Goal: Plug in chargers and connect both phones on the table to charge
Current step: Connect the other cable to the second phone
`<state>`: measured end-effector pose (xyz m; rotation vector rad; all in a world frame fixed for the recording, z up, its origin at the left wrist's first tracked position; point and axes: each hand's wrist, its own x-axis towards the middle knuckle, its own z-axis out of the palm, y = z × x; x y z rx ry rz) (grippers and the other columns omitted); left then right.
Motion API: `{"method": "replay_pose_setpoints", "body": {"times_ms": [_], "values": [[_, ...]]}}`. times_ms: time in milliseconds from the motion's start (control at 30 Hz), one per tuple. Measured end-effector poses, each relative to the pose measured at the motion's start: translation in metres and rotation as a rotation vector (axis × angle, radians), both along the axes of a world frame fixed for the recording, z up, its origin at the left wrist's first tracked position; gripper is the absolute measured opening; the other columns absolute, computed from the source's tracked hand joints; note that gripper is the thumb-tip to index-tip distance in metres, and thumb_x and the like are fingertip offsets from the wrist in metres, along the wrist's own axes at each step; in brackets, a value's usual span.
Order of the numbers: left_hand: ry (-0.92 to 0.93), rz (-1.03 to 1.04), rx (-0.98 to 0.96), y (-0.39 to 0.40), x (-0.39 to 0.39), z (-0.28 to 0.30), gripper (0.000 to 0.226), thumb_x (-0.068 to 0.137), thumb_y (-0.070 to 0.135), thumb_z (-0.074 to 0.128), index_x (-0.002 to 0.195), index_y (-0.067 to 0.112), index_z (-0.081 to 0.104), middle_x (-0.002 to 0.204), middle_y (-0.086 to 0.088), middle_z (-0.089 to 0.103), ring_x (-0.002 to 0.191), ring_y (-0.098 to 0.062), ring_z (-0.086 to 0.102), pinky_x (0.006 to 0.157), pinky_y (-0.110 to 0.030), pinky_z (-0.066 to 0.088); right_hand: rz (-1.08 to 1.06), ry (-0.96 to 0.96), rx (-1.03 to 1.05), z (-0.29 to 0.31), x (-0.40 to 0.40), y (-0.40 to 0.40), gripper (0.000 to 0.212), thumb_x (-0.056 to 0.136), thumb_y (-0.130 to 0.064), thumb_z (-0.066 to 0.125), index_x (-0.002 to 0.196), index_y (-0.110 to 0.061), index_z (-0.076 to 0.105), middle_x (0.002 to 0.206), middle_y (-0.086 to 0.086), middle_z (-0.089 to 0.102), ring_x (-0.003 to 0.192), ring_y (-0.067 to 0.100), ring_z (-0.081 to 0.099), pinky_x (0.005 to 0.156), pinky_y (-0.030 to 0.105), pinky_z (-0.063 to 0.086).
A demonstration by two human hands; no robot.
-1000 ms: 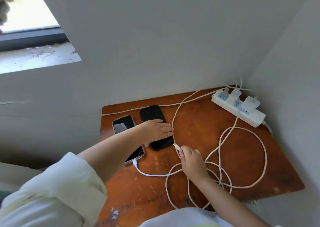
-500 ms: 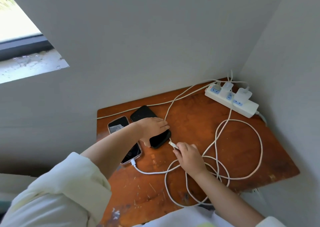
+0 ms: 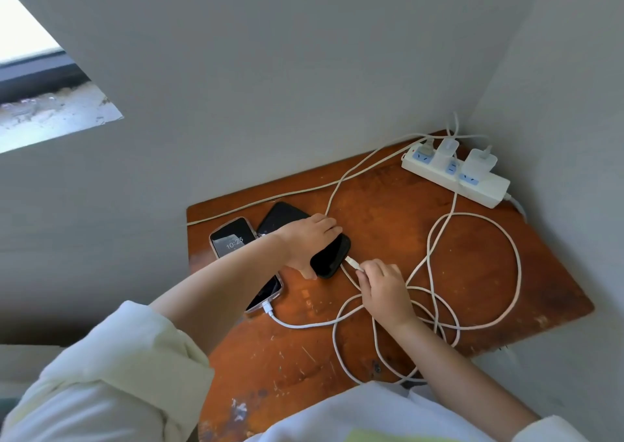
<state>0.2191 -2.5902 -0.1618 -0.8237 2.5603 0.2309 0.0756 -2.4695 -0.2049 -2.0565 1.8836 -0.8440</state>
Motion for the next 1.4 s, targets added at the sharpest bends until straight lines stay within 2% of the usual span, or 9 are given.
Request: {"method": "replay_pose_setpoints", "body": {"times_ms": [133,233,367,467,600,767,1167,1400], "values": [[0.073,0.034,0.001,-0.004,0.007,0.005,0.099,0.066,0.039,0.074,0.141,0.01,0.016,0.149,-0.012,0.023,0.135,-0.028,0.018,0.109,-0.035,0.023,-0.056,-0.061,-0.037,0.006,0.002,0.006,0.002,0.072,0.004,0.067,0.07,0.003,0.066,0.058,0.014,0.065,0.046,0.028,0.06,0.054,0.029,0.046],[0.173,0.068,0.01,-0.001,0.016,0.009,0.097,0.066,0.039,0.074,0.141,0.011,0.019,0.148,-0.012,0.026,0.134,-0.027,0.018,0.109,-0.034,0.021,-0.073,-0.034,-0.082,0.025,0.007,0.008,0.008,0.072,-0.003,0.062,0.072,0.002,0.068,0.055,0.012,0.065,0.043,0.024,0.058,0.05,0.028,0.048],[0.296,0.069,-0.014,0.007,0.026,0.013,0.095,0.065,0.042,0.074,0.139,0.01,0.024,0.145,-0.013,0.031,0.132,-0.028,0.022,0.107,-0.032,0.021,-0.091,-0.002,-0.114,0.05,0.013,0.009,0.007,0.071,0.004,0.069,0.077,0.004,0.071,0.055,0.015,0.064,0.039,0.023,0.054,0.041,0.02,0.041],[0.374,0.063,-0.028,0.014,0.031,0.018,0.094,0.062,0.042,0.076,0.137,0.008,0.029,0.142,-0.014,0.036,0.13,-0.028,0.027,0.105,-0.032,0.026,-0.09,0.041,-0.101,0.061,0.019,0.012,0.014,0.065,0.007,0.076,0.079,0.005,0.072,0.054,0.015,0.063,0.037,0.022,0.052,0.043,0.019,0.035],[0.445,0.071,-0.036,0.019,0.036,0.022,0.094,0.061,0.041,0.078,0.135,0.005,0.033,0.138,-0.017,0.04,0.127,-0.032,0.032,0.102,-0.034,0.03,-0.125,0.059,-0.104,0.069,0.026,0.013,0.014,0.066,0.007,0.076,0.079,0.004,0.072,0.054,0.015,0.063,0.037,0.022,0.051,0.047,0.013,0.02],[0.483,0.074,-0.049,0.022,0.04,0.024,0.094,0.058,0.039,0.081,0.132,0.002,0.037,0.134,-0.021,0.044,0.124,-0.036,0.037,0.098,-0.039,0.035,-0.17,0.037,-0.086,0.071,0.027,0.015,0.016,0.064,0.008,0.077,0.079,0.004,0.073,0.057,0.017,0.066,0.04,0.023,0.055,0.051,0.021,0.035],[0.453,0.058,-0.055,0.026,0.035,0.027,0.091,0.057,0.034,0.083,0.128,-0.002,0.041,0.129,-0.025,0.048,0.12,-0.041,0.041,0.095,-0.042,0.039,-0.182,0.041,-0.028,0.072,0.033,0.015,0.01,0.065,0.007,0.077,0.074,0.004,0.073,0.054,0.017,0.064,0.038,0.024,0.054,0.054,0.023,0.035],[0.396,0.053,-0.032,0.025,0.03,0.025,0.092,0.061,0.038,0.08,0.133,0.002,0.035,0.136,-0.021,0.042,0.127,-0.035,0.033,0.102,-0.038,0.032,-0.183,0.053,0.039,0.075,0.035,0.014,0.01,0.068,0.004,0.075,0.078,0.005,0.073,0.058,0.018,0.066,0.043,0.026,0.055,0.056,0.026,0.032]]}}
